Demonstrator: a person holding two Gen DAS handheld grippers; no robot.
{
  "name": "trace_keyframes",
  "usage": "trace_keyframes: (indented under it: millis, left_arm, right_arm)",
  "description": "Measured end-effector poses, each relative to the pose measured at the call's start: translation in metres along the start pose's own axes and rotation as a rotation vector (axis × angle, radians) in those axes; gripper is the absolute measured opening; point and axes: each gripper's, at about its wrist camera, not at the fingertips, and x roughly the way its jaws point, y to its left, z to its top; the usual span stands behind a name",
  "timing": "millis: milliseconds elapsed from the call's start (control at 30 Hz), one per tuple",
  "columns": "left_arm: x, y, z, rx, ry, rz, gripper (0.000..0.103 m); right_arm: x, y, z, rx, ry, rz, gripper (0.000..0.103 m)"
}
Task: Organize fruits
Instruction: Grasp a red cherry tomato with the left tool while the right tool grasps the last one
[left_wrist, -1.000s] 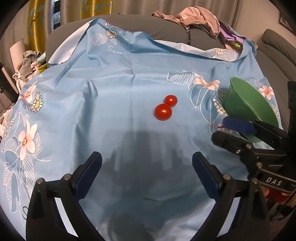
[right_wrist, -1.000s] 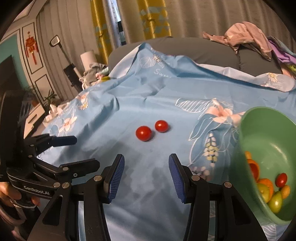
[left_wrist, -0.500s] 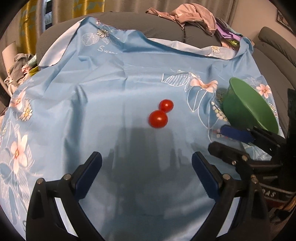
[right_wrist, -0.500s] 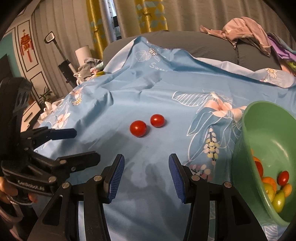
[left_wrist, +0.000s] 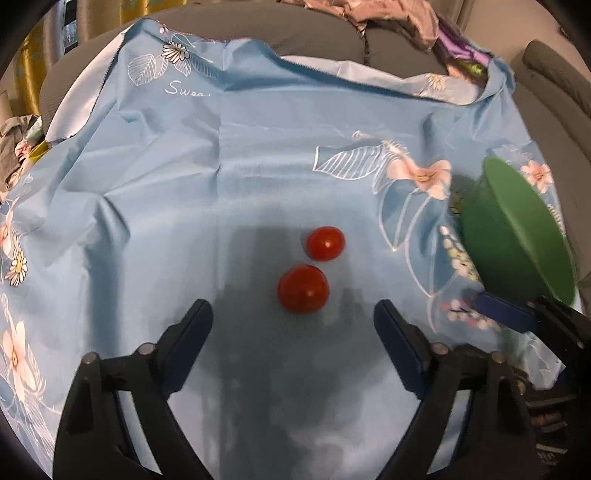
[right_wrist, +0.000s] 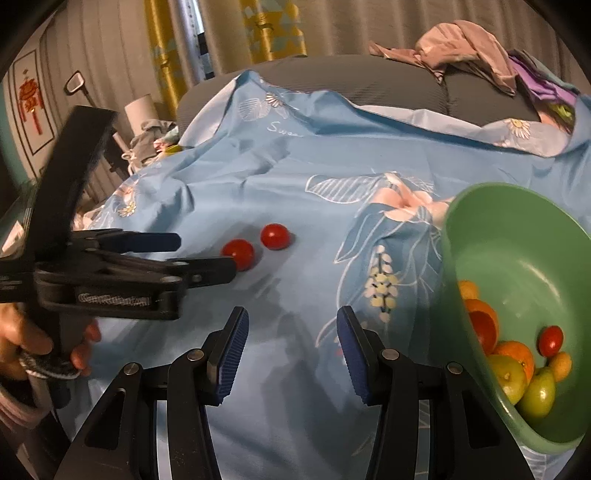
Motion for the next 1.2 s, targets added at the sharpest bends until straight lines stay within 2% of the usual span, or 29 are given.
trace_keyframes:
  millis: [133,200,433,467,500,667,867,1000,1200]
  left_arm:
    - [0.015,-0.004,0.002,0.017,0.03,0.005,0.07]
    - [0.021,-0.005,0.003,0.026,0.048,-0.009,0.06]
    - [0.024,-0.006,0.007,0.043,0.054,-0.049,0.045]
    - [0.024,-0.004,0.008,0.029,0.053,-0.057,0.036]
    - [0.025,0.001,0.01,0.006,0.053,-0.072,0.032]
    - [0.021,0.007,0.005,-0.025,0.036,-0.1,0.031]
    - [-0.022,0.028,-0.009,-0.041,-0.117,-0.092,0.031]
    - [-0.049,0.053,-0.022,-0.058,-0.186,-0.102,0.031]
    - [-0.052,0.062,-0.033,-0.065,-0.209,-0.158,0.031]
  right_arm:
    - [0.001,-0.004,0.0,0.019,0.005,0.007,0.05]
    - [0.001,-0.004,0.0,0.022,0.006,0.011,0.05]
    - [0.001,-0.005,-0.001,0.03,0.011,0.017,0.05]
    - [0.001,-0.005,-0.001,0.032,0.013,0.015,0.05]
    - [0.002,-0.005,-0.001,0.034,0.013,0.016,0.05]
    - [0.004,-0.005,-0.002,0.048,0.016,0.025,0.05]
    - [0.012,-0.002,0.007,0.103,0.03,0.063,0.05]
    - [0.025,0.014,0.025,0.067,0.042,0.024,0.05]
    - [0.067,0.04,0.061,-0.017,0.119,-0.055,0.05]
